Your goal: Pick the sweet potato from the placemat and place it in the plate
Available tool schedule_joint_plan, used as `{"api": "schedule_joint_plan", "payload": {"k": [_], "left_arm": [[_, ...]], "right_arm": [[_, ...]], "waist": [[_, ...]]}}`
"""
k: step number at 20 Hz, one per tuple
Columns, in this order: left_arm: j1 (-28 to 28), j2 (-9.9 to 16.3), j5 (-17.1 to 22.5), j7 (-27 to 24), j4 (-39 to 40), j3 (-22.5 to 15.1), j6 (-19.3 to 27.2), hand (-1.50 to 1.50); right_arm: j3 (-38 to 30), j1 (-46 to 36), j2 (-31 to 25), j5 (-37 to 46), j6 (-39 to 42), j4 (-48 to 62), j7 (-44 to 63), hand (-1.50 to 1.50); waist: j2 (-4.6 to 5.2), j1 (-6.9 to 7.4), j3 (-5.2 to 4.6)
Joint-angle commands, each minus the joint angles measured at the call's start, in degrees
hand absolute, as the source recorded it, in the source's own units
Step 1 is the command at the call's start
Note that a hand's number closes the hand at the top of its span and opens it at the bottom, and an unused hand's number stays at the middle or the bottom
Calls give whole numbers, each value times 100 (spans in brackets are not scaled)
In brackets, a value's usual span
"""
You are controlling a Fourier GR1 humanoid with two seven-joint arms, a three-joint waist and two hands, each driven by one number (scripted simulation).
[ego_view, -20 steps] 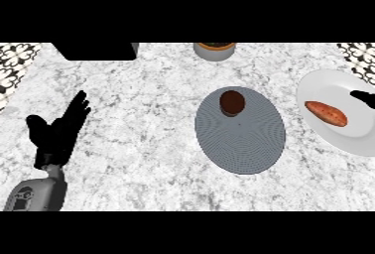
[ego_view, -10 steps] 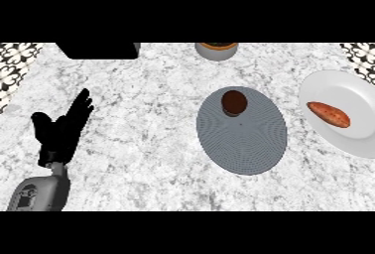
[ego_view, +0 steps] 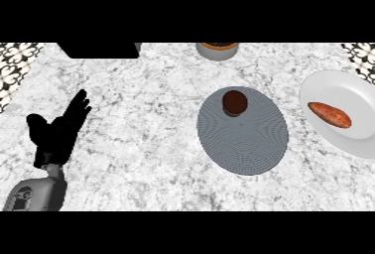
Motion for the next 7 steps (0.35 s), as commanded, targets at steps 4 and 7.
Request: {"api": "schedule_joint_plan", "payload": {"k": [4, 7], "left_arm": [[-152, -83, -129, -465, 552, 21, 17, 0], [-52, -232, -303, -272, 232, -158, 212, 0]], "right_arm": [[181, 6, -426, 23, -51, 717, -211, -150], [279, 269, -350, -50, -47, 617, -289, -150]], "waist": [[13, 9, 1], [1, -6, -1]]}}
